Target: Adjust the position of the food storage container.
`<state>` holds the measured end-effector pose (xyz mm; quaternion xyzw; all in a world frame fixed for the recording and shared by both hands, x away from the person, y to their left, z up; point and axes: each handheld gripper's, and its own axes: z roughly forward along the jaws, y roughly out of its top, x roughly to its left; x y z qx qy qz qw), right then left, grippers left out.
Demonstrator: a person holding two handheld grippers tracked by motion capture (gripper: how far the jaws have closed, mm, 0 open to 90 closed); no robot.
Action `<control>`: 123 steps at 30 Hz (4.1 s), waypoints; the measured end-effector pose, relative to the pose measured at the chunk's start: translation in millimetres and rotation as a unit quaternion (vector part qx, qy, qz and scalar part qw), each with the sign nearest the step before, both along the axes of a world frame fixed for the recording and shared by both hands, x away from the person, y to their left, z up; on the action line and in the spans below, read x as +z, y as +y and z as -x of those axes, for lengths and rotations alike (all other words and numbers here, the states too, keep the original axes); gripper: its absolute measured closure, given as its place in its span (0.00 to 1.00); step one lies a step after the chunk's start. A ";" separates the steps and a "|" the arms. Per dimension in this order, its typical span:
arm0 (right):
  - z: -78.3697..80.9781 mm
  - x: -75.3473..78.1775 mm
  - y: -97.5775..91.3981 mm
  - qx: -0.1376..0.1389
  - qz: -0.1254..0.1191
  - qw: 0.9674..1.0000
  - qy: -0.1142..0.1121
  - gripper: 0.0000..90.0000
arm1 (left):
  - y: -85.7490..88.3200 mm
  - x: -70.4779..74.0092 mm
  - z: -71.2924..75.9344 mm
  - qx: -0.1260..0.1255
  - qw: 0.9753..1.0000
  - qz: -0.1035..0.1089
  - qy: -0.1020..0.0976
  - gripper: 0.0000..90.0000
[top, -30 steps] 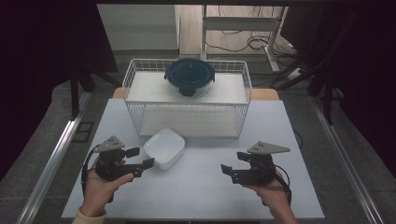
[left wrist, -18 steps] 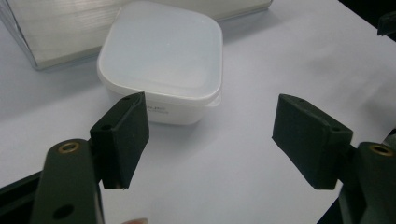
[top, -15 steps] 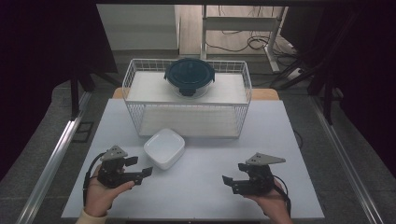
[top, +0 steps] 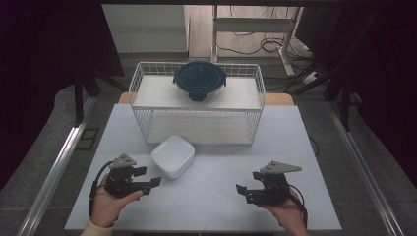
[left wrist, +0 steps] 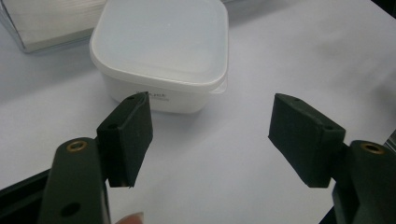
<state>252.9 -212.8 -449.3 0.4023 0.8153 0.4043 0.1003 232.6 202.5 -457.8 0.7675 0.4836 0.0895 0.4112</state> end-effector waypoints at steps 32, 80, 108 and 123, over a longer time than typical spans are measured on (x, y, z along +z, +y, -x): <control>-7.3 -11.3 -7.7 -0.006 0.009 1.000 0.021 0.25 | 15.3 11.6 -120.2 0.007 0.995 -0.074 0.073 0.97; -9.3 -11.8 -9.6 -0.011 -0.001 0.999 0.036 0.25 | -43.1 -35.5 -99.1 -0.090 0.987 -0.044 0.128 1.00; -6.6 -1.8 -14.8 -0.017 -0.009 1.000 0.019 0.25 | -32.8 -5.8 -51.3 -0.055 0.997 0.034 0.038 1.00; -4.5 3.9 -17.2 -0.013 -0.016 1.000 0.008 0.25 | -20.2 -4.3 -22.5 -0.008 0.998 0.053 0.041 0.33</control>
